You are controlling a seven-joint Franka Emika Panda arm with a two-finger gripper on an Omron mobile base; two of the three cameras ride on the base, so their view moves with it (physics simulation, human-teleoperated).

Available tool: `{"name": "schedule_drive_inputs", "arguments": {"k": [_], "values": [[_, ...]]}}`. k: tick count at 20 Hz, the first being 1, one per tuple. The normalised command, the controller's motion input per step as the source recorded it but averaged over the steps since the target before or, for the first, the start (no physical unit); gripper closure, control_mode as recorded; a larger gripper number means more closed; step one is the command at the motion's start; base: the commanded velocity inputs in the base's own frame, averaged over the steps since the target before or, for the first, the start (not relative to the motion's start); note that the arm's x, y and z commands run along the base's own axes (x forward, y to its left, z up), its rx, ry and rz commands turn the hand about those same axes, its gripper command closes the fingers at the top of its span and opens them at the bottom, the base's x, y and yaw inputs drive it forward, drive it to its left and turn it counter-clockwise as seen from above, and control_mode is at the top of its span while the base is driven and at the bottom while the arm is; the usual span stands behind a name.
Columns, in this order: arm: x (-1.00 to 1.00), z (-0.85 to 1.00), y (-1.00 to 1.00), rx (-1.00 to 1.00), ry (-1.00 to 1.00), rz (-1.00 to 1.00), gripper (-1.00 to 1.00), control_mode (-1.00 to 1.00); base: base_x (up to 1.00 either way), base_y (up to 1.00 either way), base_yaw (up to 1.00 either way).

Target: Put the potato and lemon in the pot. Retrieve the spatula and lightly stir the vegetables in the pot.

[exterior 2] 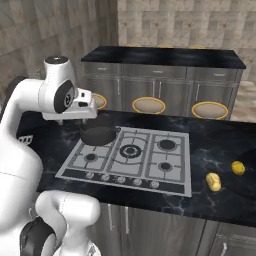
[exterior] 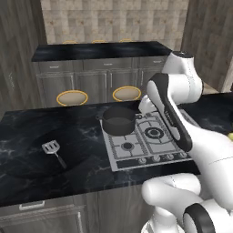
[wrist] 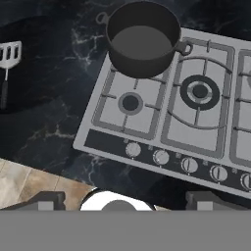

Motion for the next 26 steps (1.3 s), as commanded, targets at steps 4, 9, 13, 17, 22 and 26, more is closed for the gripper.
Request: {"name": "schedule_drive_inputs", "arguments": {"k": [4,9,13,17,22,26], "values": [[-0.33,-0.54,-0.52,0.04,-0.02,0.04,-1.00,-1.00,0.00,0.00,0.00],[-0.81,-0.04,-0.91,0.08,-0.04,-0.04,-1.00,-1.00,0.00,0.00,0.00],[-0.41,0.02,-0.96,0.12,0.04,-0.18,-1.00,-1.00,0.00,0.00,0.00],[0.00,0.14,-0.99,0.12,0.21,-0.38,-1.00,-1.00,0.00,0.00,0.00],[0.20,0.17,-0.68,0.01,0.25,-0.44,-1.00,-1.00,0.00,0.00,0.00],[0.52,0.42,-0.54,-0.02,0.34,-0.42,-1.00,-1.00,0.00,0.00,0.00]]}}
